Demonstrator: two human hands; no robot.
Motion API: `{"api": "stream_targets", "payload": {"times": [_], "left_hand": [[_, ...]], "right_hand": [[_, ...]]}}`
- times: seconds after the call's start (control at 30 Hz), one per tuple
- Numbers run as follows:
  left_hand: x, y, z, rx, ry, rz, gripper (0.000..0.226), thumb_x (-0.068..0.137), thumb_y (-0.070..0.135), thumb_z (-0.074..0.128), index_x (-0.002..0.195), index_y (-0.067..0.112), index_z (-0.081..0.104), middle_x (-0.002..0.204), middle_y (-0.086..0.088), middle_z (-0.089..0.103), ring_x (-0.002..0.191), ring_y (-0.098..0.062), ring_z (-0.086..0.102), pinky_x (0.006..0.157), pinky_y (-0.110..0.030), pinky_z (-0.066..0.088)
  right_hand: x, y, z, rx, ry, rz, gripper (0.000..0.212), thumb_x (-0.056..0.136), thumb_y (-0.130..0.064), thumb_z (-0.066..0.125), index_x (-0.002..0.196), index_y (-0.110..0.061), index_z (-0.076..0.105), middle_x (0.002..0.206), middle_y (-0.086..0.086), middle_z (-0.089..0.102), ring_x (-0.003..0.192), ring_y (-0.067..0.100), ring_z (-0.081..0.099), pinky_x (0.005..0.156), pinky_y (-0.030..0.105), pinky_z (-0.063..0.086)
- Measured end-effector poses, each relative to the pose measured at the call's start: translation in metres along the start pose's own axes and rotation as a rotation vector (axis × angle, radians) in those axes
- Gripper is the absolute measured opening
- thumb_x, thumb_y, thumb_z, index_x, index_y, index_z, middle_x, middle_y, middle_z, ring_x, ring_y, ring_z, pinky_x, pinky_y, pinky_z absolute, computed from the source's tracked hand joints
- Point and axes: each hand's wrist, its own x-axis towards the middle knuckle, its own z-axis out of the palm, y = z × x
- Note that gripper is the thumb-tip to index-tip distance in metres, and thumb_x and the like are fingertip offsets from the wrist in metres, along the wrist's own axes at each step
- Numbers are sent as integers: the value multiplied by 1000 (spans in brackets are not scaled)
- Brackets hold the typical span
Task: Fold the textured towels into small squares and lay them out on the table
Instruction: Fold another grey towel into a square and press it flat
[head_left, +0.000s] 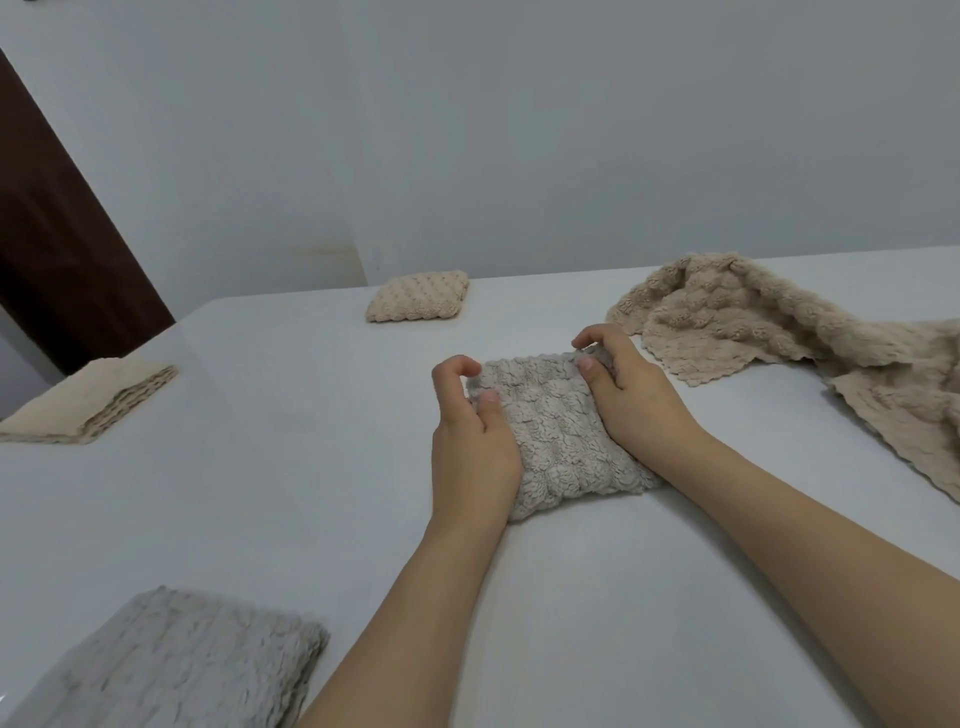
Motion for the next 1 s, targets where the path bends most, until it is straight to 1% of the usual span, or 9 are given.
{"api": "stream_targets", "payload": {"times": [0.1, 0.23, 0.33, 0.47, 0.63, 0.73, 0.77, 0.83, 1.0], "left_hand": [[2, 1, 2, 112, -19, 18, 17, 101, 16, 39, 98, 29, 51, 76, 10, 58, 67, -4, 53, 59, -22, 39], [18, 0, 10, 367, -133, 23, 29, 98, 17, 39, 104, 31, 63, 101, 13, 67, 95, -13, 60, 75, -29, 45], [30, -3, 18, 523, -183, 99, 33, 97, 18, 37, 115, 31, 61, 114, 12, 66, 102, -14, 60, 79, -32, 46], [30, -9, 20, 543, -186, 91, 32, 97, 19, 36, 116, 32, 59, 114, 13, 64, 100, -13, 61, 81, -33, 47], [24, 4, 15, 491, -233, 11, 26, 97, 29, 37, 111, 32, 59, 106, 16, 64, 85, -5, 59, 72, -27, 43], [23, 7, 11, 482, -259, 10, 27, 94, 30, 40, 111, 30, 61, 106, 15, 65, 86, -7, 61, 78, -29, 47], [24, 7, 10, 486, -275, 14, 30, 92, 30, 38, 110, 28, 62, 105, 13, 66, 89, -9, 61, 82, -31, 45], [26, 8, 12, 520, -314, -6, 35, 89, 29, 32, 107, 25, 62, 102, 12, 65, 92, -12, 59, 87, -31, 37], [28, 9, 15, 563, -338, -15, 32, 83, 20, 36, 104, 23, 60, 94, 10, 61, 83, -15, 54, 78, -34, 36]], "right_hand": [[1, 1, -3, -115, -7, -17, 14, 101, -29, 42, 110, -28, 52, 89, 2, 67, 82, 20, 58, 71, 32, 45], [3, 12, -15, -336, 3, 7, 17, 100, -30, 42, 110, -23, 54, 98, 5, 69, 90, 27, 60, 74, 39, 49], [5, 18, -16, -411, 18, 26, 21, 101, -33, 40, 114, -24, 54, 101, 3, 68, 91, 26, 59, 73, 37, 47], [0, 18, -13, -418, 35, 96, 27, 101, -41, 34, 120, -32, 50, 106, -10, 65, 96, 17, 59, 70, 30, 35], [-5, 5, -16, -374, -13, 168, 31, 99, -44, 36, 128, -36, 45, 96, -20, 60, 93, 8, 58, 71, 26, 33], [-15, -5, -28, -221, -107, 193, 49, 99, -42, 44, 145, -32, 30, 123, -23, 51, 107, -3, 48, 88, 21, 35], [-20, -7, -33, -201, -140, 176, 54, 99, -41, 45, 148, -28, 26, 129, -18, 48, 111, -2, 45, 92, 20, 33], [-27, -5, -37, -244, -182, 160, 56, 98, -40, 43, 149, -21, 26, 117, -6, 55, 103, 7, 50, 91, 25, 37], [-20, -7, -30, -424, -228, 200, 50, 95, -33, 35, 143, -22, 37, 100, -1, 51, 83, 18, 48, 81, 39, 43]]}}
